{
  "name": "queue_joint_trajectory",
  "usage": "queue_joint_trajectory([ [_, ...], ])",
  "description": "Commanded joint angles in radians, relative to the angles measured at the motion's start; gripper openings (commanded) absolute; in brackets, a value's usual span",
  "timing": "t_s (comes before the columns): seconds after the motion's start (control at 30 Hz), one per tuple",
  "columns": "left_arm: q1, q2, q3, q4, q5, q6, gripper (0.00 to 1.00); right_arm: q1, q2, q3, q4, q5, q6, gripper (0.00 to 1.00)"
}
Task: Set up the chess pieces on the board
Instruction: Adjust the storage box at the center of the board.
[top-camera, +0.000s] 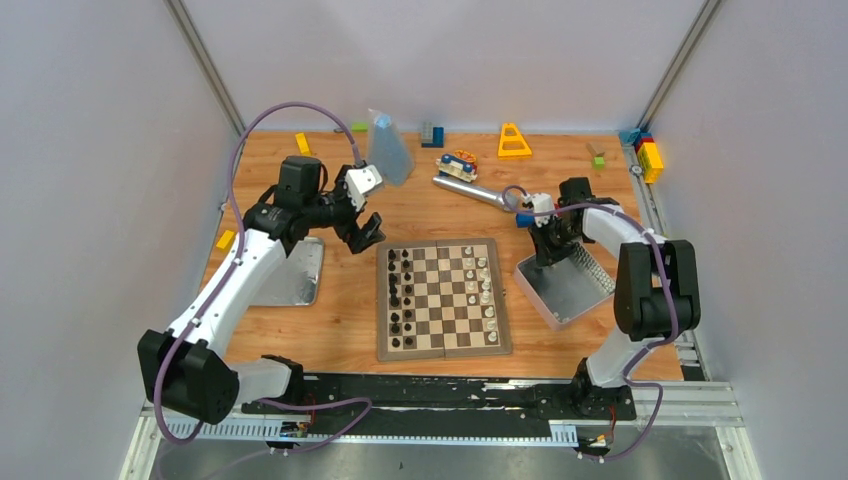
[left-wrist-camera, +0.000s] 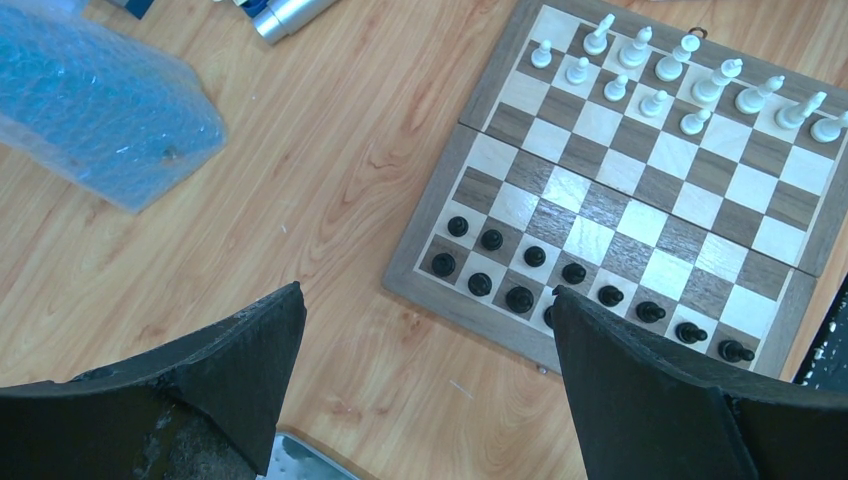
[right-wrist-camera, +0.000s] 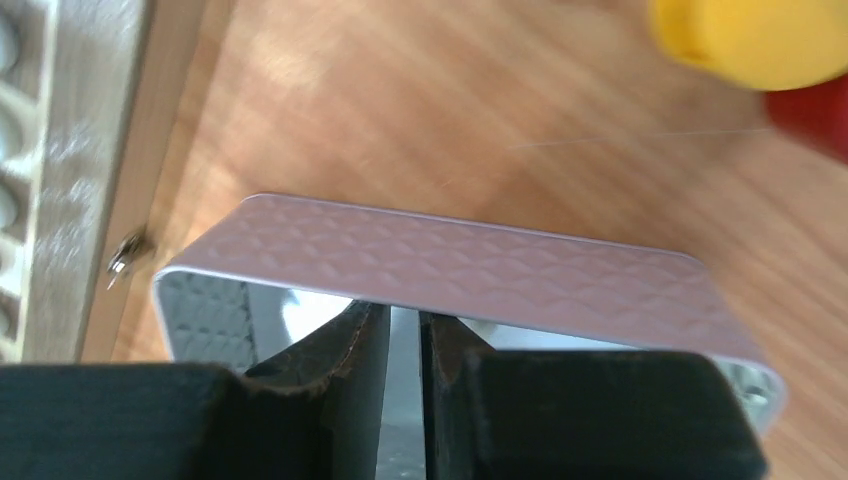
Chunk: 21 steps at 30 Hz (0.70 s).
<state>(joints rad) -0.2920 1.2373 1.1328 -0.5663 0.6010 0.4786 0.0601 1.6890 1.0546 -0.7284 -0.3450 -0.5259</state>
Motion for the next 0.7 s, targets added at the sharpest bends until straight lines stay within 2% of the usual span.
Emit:
queue_joint_trajectory([
  [0.0,0.007,0.020,0.045,-0.004,0.003,0.020,1.00,-0.040,0.025,0.059,0.115,0.090,0.088,0.18],
  [0.27,0.007,0.080,0.090,-0.009,0.001,0.030,1.00,-0.170,0.004,0.061,0.167,0.110,0.138,0.20],
  [0.4,0.007,0.102,0.107,-0.010,0.003,0.033,1.00,-0.197,-0.049,0.027,0.159,0.058,0.117,0.31],
  [0.57,0.007,0.128,0.124,-0.007,0.010,0.034,1.00,-0.197,-0.113,-0.057,0.190,-0.075,0.107,0.51],
  [0.67,0.007,0.135,0.122,0.006,0.020,0.022,1.00,-0.197,-0.112,-0.101,0.251,-0.084,0.095,0.55],
])
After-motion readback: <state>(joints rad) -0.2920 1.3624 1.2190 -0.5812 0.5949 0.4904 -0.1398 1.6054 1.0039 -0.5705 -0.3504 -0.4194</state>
